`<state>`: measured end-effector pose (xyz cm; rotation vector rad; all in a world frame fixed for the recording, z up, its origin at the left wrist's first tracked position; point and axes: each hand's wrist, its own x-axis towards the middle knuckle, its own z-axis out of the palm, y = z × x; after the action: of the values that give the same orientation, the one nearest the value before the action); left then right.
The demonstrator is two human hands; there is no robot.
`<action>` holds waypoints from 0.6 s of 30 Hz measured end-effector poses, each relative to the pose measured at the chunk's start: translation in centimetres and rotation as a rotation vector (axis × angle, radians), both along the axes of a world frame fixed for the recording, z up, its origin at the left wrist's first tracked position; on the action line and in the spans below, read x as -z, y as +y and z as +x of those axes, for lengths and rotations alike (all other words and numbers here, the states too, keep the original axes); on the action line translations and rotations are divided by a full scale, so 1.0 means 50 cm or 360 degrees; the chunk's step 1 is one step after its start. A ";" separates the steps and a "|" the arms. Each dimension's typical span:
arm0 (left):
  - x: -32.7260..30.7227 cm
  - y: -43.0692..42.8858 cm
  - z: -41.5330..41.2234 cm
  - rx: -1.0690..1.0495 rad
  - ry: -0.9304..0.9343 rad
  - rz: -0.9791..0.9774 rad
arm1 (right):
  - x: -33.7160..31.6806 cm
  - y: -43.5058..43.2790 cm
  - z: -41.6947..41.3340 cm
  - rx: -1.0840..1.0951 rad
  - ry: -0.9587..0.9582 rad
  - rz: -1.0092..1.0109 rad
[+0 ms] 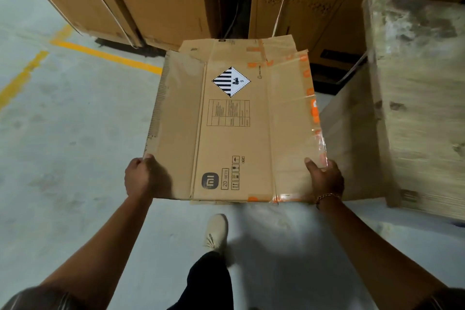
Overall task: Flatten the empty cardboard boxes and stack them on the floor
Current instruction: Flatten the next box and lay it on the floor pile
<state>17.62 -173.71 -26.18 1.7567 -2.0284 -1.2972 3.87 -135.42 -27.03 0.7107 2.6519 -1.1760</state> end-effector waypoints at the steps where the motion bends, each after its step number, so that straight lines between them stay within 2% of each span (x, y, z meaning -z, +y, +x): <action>1: 0.046 -0.008 -0.016 -0.0003 0.0023 0.0021 | 0.046 -0.008 -0.016 -0.0006 -0.0002 0.0006; 12: 0.538 -0.060 -0.102 -0.0080 0.0079 0.0159 | 0.531 -0.045 -0.110 -0.0023 -0.0005 -0.0058; 18: 0.730 -0.066 -0.093 0.0018 0.0024 0.0254 | 0.741 -0.027 -0.084 -0.0069 -0.0198 -0.0006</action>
<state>12.97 -176.99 -62.69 1.7964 -1.9787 -1.5093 -0.30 -136.77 -64.06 0.6982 2.5490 -1.0888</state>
